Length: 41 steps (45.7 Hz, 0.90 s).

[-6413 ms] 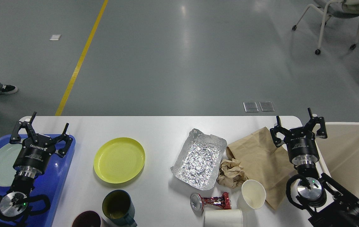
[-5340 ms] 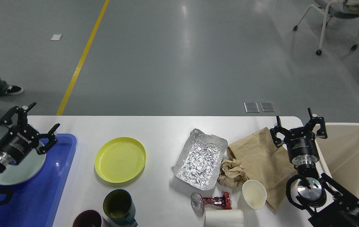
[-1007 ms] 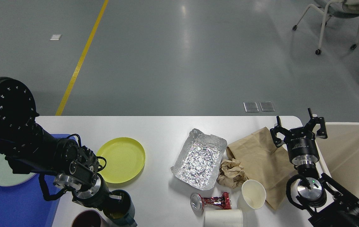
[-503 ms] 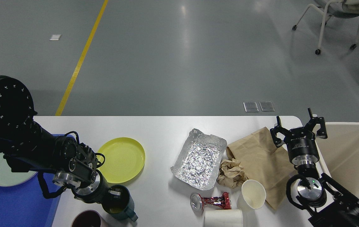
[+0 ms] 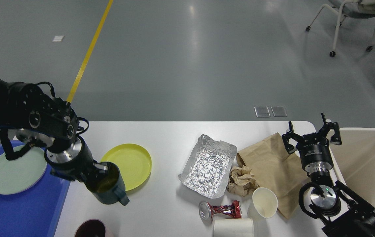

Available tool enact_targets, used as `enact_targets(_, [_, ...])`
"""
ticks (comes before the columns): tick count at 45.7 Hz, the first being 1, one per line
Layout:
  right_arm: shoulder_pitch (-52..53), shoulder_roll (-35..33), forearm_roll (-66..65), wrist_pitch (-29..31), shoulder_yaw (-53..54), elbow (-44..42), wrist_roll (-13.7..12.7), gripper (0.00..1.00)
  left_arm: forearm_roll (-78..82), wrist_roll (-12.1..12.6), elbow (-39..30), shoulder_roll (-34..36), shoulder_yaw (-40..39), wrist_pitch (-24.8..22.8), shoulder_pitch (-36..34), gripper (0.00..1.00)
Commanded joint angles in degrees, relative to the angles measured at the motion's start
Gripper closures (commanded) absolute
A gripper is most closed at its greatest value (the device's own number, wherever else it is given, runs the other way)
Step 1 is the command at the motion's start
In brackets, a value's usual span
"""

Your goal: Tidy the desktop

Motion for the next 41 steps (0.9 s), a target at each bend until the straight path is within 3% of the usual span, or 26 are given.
enact_targets(1, [0.0, 0.01, 0.03, 0.0, 0.0, -0.02, 0.0, 0.0, -1.48, -0.1, -1.04, 0.65, 3.25, -7.72, -9.33, 1.0])
enact_targets(10, [0.0, 0.01, 0.03, -0.09, 0.0, -0.1, 0.0, 0.0, -1.48, -1.69, -4.81, 1.61, 8.61, -16.69, -23.39, 1.0])
enact_targets(15, [0.0, 0.01, 0.03, 0.0, 0.0, -0.1, 0.0, 0.0, -1.39, -1.77, -4.9, 2.84, 10.19, -18.37, -25.25, 1.0])
enact_targets(22, [0.0, -0.07, 0.03, 0.0, 0.0, -0.02, 0.0, 0.0, -1.39, -1.69, -4.55, 5.21, 12.39, -18.28, -24.37, 1.0])
enact_targets(28, [0.0, -0.07, 0.03, 0.0, 0.0, -0.02, 0.0, 0.0, 2.2, -1.07, -2.01, 13.12, 15.38, -18.02, -22.89, 1.0])
enact_targets(33, [0.0, -0.07, 0.03, 0.0, 0.0, 0.07, 0.0, 0.0, 9.58, -1.16, 2.73, 21.29, 16.44, -16.96, -18.76, 1.0])
enact_targets(41, [0.0, -0.07, 0.03, 0.0, 0.0, 0.07, 0.0, 0.0, 17.94, -1.86, 13.98, 34.47, 14.42, -16.26, -5.67, 1.0])
